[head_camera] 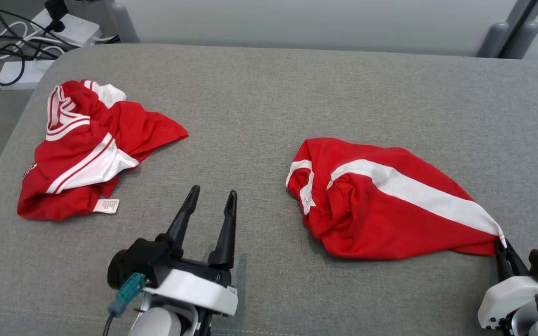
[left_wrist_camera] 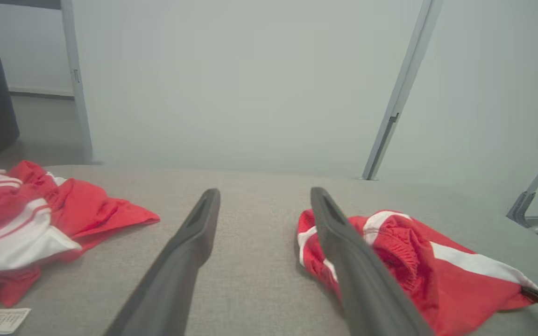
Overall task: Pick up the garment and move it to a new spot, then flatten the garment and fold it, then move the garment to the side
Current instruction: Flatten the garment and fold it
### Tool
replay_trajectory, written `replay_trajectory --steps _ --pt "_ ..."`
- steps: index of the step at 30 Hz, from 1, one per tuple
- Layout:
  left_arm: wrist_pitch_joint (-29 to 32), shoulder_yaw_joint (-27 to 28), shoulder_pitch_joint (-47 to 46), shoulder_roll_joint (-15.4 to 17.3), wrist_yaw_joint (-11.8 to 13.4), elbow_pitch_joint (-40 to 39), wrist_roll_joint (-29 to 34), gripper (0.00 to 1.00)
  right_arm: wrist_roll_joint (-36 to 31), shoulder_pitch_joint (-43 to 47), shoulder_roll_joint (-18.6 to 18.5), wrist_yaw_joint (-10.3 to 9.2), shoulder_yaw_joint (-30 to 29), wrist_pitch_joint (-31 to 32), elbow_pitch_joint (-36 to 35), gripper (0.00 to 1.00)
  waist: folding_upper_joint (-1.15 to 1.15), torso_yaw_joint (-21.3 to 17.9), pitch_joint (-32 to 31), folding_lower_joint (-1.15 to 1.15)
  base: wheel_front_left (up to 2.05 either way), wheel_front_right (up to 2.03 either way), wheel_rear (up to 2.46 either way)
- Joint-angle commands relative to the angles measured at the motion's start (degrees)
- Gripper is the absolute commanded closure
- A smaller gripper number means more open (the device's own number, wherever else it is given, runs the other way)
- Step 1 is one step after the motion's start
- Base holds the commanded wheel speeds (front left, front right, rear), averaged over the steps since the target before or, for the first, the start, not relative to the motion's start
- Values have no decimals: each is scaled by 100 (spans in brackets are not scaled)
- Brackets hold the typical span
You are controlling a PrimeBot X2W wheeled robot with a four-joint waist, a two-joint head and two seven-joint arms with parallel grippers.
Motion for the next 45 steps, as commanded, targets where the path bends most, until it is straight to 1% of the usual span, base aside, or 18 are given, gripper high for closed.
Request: replay_trajectory --steps 1,3,5,12,16,20,25,27,30,35,37,39,40,41,42,45 --pt "-33 106 -343 16 -41 -102 -166 0 -74 43 -29 23 117 -35 -160 100 0 -63 -13 0 0 0 0" --pt "-4 -119 -570 16 -45 49 -592 0 -156 108 1 23 117 -35 -218 100 0 -106 -22 0 0 0 0" --pt "183 -359 -899 16 -30 261 -853 0 -196 138 36 23 126 -35 -242 100 0 -155 -41 0 0 0 0" --pt "1368 -1294 -2000 16 108 1009 -2102 0 -153 98 128 23 216 -35 -269 100 0 -320 -22 0 0 0 0" --pt "1663 -1891 -2503 16 164 1478 -2517 0 -94 58 123 23 275 -35 -282 100 0 -389 33 0 0 0 0" --pt "1591 -2476 -2975 16 304 2011 -2630 0 -49 12 111 23 359 -35 -282 100 0 -487 100 0 0 0 0" --pt "1156 -3227 -3501 16 486 2629 -2456 0 12 -92 117 23 484 -35 -267 100 0 -620 190 0 0 0 0" --pt "1042 -3519 -3619 16 536 2741 -2501 0 41 -115 110 23 519 -35 -270 100 0 -649 213 0 0 0 0" --pt "886 -3912 -3756 16 689 2862 -2570 0 75 -145 91 23 564 -35 -273 100 0 -685 246 0 0 0 0" --pt "692 -4434 -3792 16 905 2994 -2843 0 133 -183 83 23 650 -35 -246 100 0 -764 241 0 0 0 0" --pt "650 -4538 -3800 16 938 3020 -2883 0 142 -187 79 23 665 -35 -245 100 0 -776 241 0 0 0 0" --pt "540 -4717 -3814 16 965 3061 -2976 0 154 -199 80 23 693 -35 -241 96 0 -806 242 0 0 0 0" --pt "407 -4890 -3834 16 870 3024 -3079 0 171 -214 84 23 702 -35 -246 89 0 -826 257 0 0 0 0" --pt "362 -4964 -3840 16 835 3003 -3135 0 180 -220 84 23 701 -35 -253 86 0 -829 265 0 0 0 0" --pt "309 -5030 -3857 16 804 2979 -3174 0 190 -225 83 23 699 -35 -263 84 0 -831 276 0 0 0 0" --pt "214 -5159 -3906 16 827 2988 -3284 0 209 -237 79 23 698 -35 -278 80 0 -841 307 0 0 0 0"
